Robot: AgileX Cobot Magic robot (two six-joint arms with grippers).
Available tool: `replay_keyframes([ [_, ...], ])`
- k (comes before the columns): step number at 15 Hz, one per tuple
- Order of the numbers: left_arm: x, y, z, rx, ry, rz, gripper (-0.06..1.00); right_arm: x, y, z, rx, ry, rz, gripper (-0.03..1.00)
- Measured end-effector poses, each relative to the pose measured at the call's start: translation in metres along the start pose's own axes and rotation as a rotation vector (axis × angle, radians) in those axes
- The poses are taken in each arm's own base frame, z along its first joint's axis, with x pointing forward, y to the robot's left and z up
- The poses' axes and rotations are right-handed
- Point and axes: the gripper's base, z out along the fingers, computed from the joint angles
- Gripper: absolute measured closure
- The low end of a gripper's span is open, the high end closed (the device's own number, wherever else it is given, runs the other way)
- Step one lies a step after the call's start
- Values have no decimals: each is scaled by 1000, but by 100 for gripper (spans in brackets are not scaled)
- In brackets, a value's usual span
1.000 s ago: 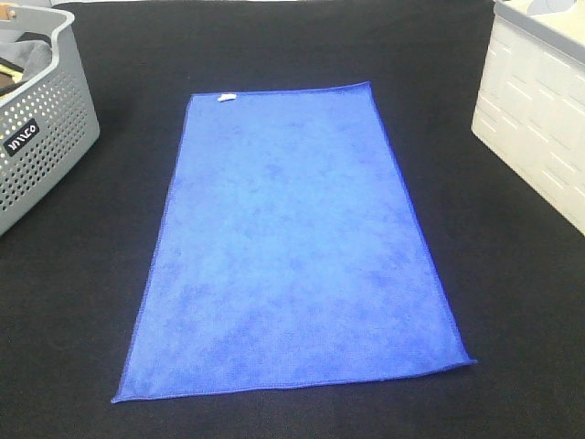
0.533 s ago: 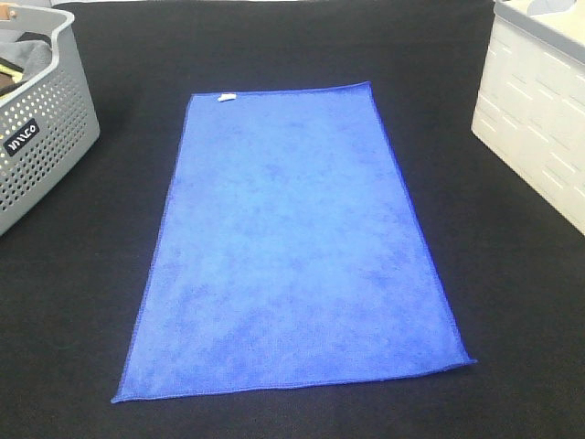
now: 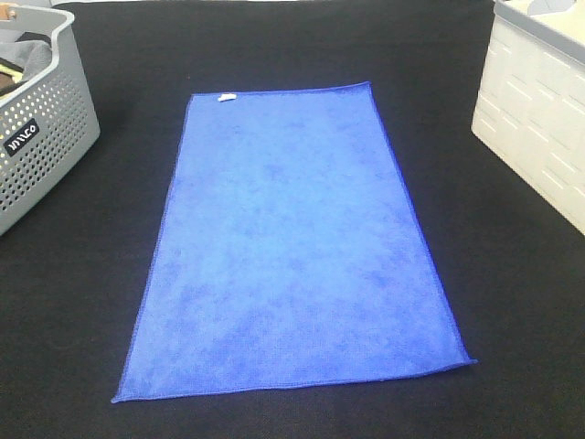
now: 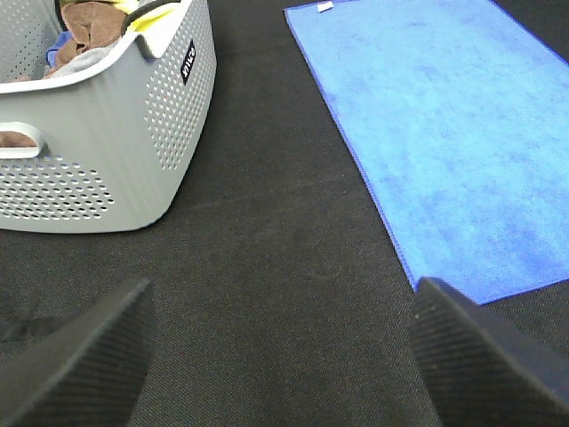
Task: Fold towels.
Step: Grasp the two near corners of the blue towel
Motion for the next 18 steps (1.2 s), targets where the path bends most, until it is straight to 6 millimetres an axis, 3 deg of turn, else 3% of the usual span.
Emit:
replay_keyframes([
  [18,0,0,0,0,0,0,19,0,0,0,0,0,0,12],
])
